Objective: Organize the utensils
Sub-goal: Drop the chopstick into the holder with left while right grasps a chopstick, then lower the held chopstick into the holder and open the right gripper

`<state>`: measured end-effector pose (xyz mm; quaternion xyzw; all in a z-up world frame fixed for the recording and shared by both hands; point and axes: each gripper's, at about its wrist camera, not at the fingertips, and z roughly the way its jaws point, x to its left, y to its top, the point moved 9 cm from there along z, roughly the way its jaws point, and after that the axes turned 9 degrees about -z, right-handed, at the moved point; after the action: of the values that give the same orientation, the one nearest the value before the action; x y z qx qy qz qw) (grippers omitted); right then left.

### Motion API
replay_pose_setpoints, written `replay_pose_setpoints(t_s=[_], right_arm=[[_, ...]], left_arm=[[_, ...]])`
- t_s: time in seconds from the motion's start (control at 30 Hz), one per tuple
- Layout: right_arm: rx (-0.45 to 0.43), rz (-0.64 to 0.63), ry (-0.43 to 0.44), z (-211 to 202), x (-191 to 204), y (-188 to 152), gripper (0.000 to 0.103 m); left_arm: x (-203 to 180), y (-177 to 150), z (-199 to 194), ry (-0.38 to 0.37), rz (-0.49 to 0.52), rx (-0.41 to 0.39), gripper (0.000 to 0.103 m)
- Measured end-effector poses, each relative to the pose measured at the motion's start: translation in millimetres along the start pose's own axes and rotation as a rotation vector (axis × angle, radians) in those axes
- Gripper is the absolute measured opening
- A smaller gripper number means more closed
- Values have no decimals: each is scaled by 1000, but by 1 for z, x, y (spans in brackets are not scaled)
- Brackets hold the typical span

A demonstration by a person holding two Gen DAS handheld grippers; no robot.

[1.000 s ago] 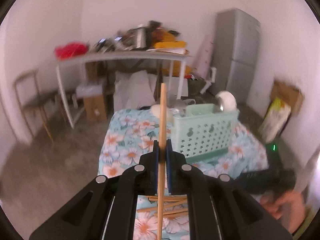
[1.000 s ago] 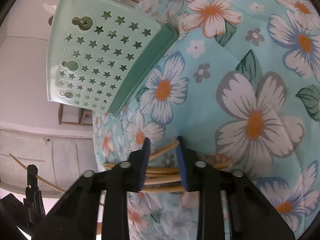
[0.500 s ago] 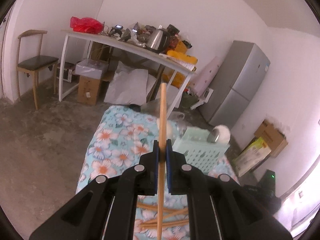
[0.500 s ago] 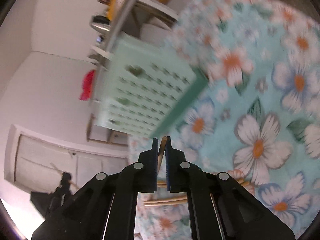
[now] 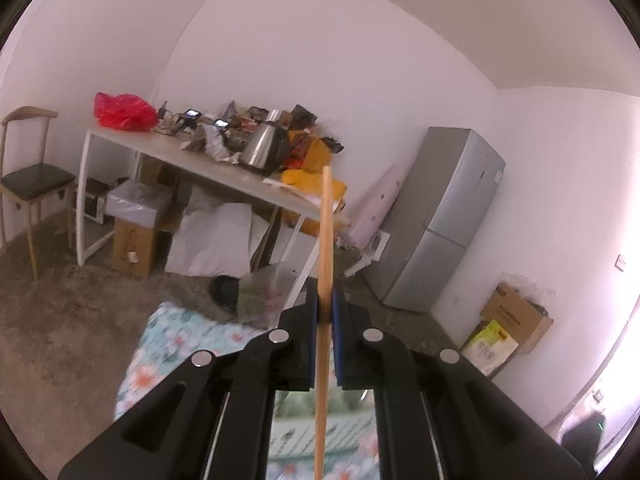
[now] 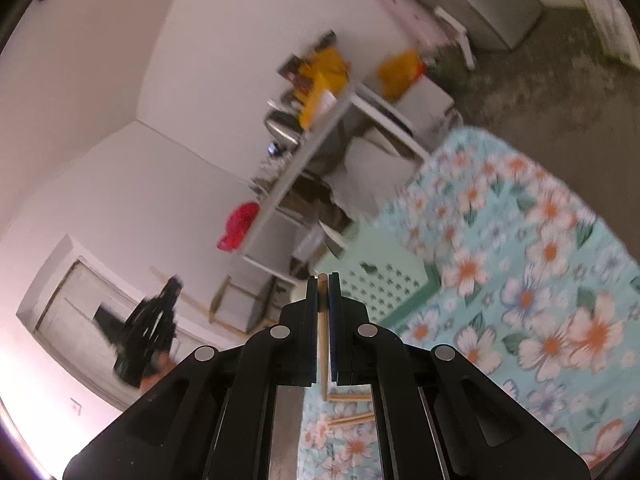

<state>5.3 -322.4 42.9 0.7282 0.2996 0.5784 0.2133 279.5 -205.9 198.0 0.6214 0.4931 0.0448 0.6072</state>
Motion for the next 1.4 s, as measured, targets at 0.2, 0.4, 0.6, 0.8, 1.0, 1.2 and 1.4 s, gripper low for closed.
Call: replay_pose_setpoints(t_s=[0.2, 0.4, 0.6, 0.8, 1.0, 1.2, 1.4], right_arm=[[-56, -32, 0, -36, -2, 14, 3], [-68, -18, -31, -52, -19, 15, 3], [-59, -2, -40, -57, -30, 13, 3], [-66, -16, -47, -62, -24, 14, 3], [-86, -50, -54, -62, -13, 19, 3], [-99, -119, -63, -61, 8, 34, 3], [-95, -213, -60, -44, 35, 60, 3]], left_arm=[[-20, 14, 73, 32, 21, -22, 6], [-8, -8, 138, 104, 23, 27, 6], [13, -51, 166, 148, 28, 106, 6], [20, -73, 148, 133, 37, 151, 8], [19, -90, 116, 118, 47, 191, 49], [15, -97, 71, 105, 87, 163, 71], [18, -104, 14, 94, 145, 120, 85]])
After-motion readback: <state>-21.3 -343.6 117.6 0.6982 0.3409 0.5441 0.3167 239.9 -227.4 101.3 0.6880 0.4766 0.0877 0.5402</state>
